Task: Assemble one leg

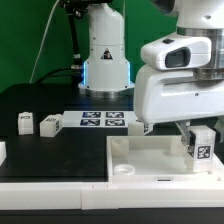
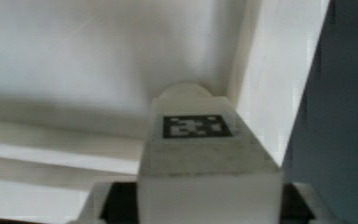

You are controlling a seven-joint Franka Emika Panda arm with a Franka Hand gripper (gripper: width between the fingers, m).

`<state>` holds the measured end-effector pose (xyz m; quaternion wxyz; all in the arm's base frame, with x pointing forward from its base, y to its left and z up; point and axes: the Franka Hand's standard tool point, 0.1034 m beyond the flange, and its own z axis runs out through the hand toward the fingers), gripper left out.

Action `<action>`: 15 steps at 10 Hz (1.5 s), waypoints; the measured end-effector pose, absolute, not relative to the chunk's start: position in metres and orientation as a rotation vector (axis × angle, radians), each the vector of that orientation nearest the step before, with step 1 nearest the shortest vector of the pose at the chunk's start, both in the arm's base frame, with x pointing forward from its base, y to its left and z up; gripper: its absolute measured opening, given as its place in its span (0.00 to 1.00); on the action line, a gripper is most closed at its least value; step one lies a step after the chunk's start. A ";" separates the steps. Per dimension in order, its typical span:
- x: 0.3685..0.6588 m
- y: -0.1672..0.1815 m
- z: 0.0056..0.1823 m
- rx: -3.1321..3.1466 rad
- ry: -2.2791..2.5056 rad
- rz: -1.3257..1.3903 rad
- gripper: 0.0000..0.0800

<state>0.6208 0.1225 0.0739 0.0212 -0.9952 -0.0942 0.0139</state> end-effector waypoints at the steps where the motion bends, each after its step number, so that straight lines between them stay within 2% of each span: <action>1: 0.621 0.123 0.074 -3.093 -0.179 0.045 0.36; 9: 0.620 0.118 0.073 -2.683 1.569 0.092 0.36; 11: 0.621 0.118 0.073 -2.522 1.832 0.088 0.36; 14: 0.621 0.119 0.073 -2.435 1.932 0.097 0.36; 15: 0.621 0.120 0.073 -2.467 1.889 0.096 0.56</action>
Offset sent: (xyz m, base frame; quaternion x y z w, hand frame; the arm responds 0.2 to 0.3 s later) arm -0.0019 -0.0127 -0.0064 -0.0004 0.0006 0.4140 0.9103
